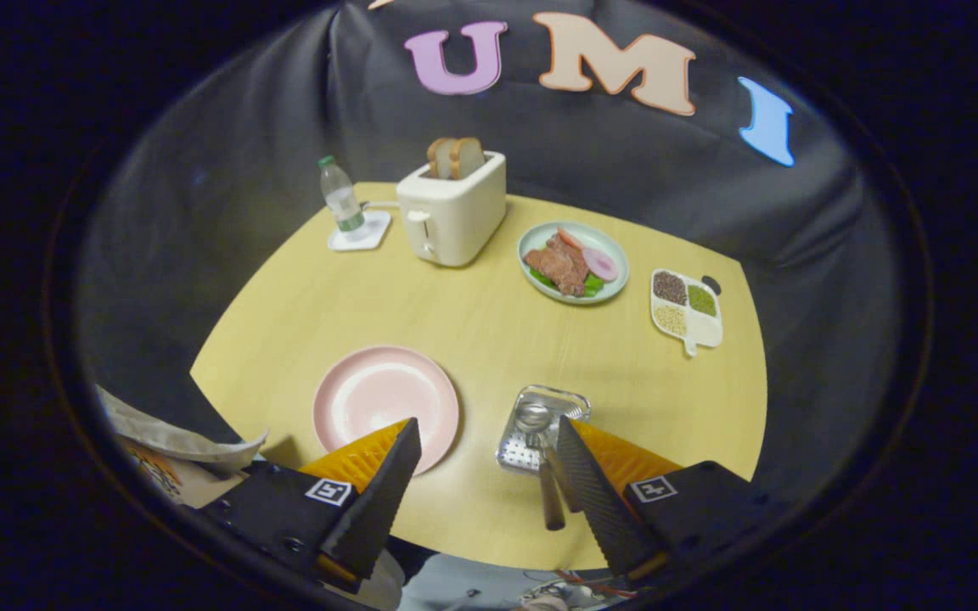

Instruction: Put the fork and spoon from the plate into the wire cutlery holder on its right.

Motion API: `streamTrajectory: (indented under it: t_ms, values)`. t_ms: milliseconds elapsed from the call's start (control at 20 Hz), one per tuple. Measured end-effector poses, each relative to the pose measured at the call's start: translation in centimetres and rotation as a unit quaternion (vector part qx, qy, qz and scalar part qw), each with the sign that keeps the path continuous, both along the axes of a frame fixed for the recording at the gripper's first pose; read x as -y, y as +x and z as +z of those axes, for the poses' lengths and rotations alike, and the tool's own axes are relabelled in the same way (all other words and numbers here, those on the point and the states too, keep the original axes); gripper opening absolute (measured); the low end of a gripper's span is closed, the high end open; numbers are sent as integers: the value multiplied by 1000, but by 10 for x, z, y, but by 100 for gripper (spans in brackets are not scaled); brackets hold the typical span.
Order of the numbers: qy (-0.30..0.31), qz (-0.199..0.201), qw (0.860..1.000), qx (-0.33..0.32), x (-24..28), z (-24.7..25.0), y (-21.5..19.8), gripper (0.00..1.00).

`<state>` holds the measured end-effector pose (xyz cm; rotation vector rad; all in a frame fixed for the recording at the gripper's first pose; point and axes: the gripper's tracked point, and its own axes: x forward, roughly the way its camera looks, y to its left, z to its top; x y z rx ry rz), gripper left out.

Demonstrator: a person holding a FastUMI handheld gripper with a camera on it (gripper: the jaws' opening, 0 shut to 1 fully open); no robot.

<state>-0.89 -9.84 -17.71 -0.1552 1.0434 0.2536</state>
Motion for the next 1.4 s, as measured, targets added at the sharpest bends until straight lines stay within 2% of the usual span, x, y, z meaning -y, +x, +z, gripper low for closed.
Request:
streamTrajectory:
  t_ms: [200, 350, 650, 850, 950, 1100, 1250, 1400]
  values:
    - [4, -40, 990, 133, -18, 26, -11, 100]
    - [8, -66, 974, 218, -34, 39, -20, 100]
    - [2, -101, 935, 339, -56, 58, -29, 100]
    - [26, -159, 911, 380, -49, 70, -26, 100]
    - [35, -168, 904, 391, -50, 79, -29, 100]
    - [35, -160, 897, 410, -49, 86, -25, 100]
    - [21, -137, 898, 417, -51, 85, -21, 100]
    - [25, -132, 896, 423, -49, 84, -15, 100]
